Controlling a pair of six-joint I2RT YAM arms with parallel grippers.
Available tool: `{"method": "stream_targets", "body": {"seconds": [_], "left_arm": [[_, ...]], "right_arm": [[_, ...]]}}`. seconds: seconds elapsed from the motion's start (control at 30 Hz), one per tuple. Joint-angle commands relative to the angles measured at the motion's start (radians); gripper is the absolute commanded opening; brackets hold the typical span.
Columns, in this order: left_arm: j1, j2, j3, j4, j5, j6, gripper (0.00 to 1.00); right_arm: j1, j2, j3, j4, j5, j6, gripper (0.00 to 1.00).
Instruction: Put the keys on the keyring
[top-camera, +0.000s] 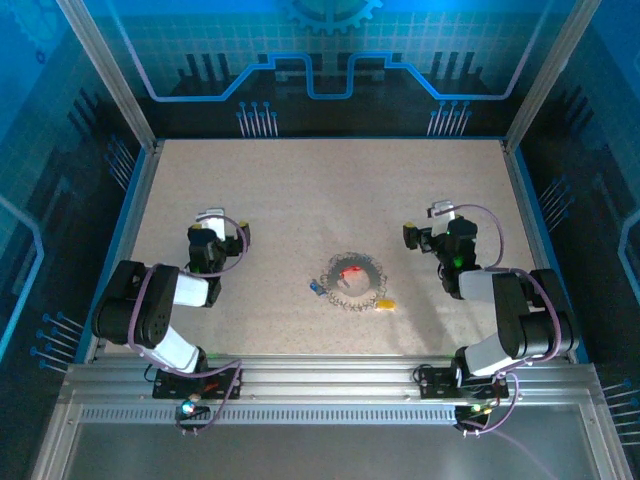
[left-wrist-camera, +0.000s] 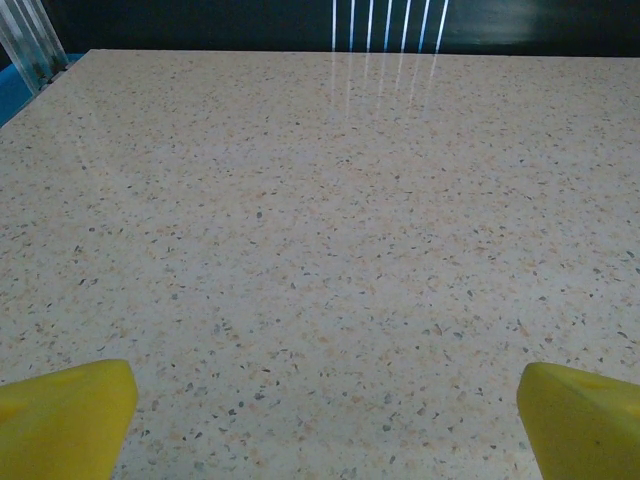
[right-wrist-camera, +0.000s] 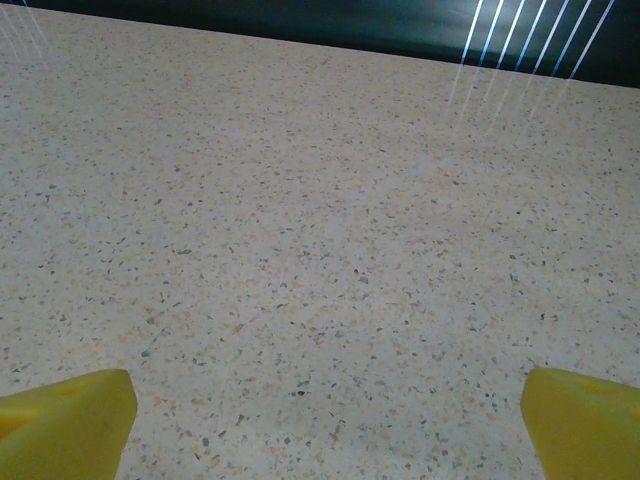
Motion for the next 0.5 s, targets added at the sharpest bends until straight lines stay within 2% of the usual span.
{"method": "stream_targets", "body": {"seconds": [0.0, 0.47], "left_arm": [[0.007, -0.018, 0.018, -0.004, -0.016, -0.026, 0.99], [0.006, -0.018, 0.018, -0.004, -0.016, -0.025, 0.99]], "right_arm": [[-0.009, 0.006, 0.009, -0.003, -0.007, 0.006, 1.00], [-0.020, 0.007, 0.014, -0.010, -0.047, 0.007, 1.00]]}}
